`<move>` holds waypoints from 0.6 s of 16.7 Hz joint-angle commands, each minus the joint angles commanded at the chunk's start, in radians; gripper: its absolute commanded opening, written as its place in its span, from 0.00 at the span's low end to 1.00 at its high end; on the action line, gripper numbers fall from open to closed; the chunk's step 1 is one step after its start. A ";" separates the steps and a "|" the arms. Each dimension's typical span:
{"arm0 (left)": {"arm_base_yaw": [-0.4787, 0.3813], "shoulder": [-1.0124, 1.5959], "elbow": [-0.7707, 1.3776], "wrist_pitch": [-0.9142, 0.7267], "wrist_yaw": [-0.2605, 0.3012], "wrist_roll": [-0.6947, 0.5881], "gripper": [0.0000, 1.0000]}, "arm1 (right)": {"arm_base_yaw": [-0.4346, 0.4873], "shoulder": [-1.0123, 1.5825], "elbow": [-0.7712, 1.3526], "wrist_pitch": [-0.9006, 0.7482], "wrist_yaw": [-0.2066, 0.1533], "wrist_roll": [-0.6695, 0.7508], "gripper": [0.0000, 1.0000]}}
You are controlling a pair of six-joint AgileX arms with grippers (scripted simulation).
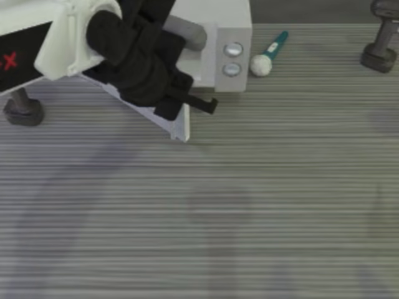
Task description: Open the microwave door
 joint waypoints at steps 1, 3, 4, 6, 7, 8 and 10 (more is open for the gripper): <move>0.000 0.000 0.000 0.000 0.000 0.000 0.00 | 0.000 0.000 0.000 0.000 0.000 0.000 1.00; -0.004 0.001 -0.004 0.001 0.008 0.000 0.00 | 0.000 0.000 0.000 0.000 0.000 0.000 1.00; 0.000 -0.005 -0.006 0.003 0.014 0.011 0.00 | 0.000 0.000 0.000 0.000 0.000 0.000 1.00; 0.015 -0.021 -0.028 0.002 0.033 0.050 0.00 | 0.000 0.000 0.000 0.000 0.000 0.000 1.00; 0.024 -0.029 -0.044 -0.001 0.046 0.074 0.00 | 0.000 0.000 0.000 0.000 0.000 0.000 1.00; 0.033 -0.037 -0.060 -0.004 0.059 0.100 0.00 | 0.000 0.000 0.000 0.000 0.000 0.000 1.00; 0.048 -0.058 -0.078 0.000 0.081 0.140 0.00 | 0.000 0.000 0.000 0.000 0.000 0.000 1.00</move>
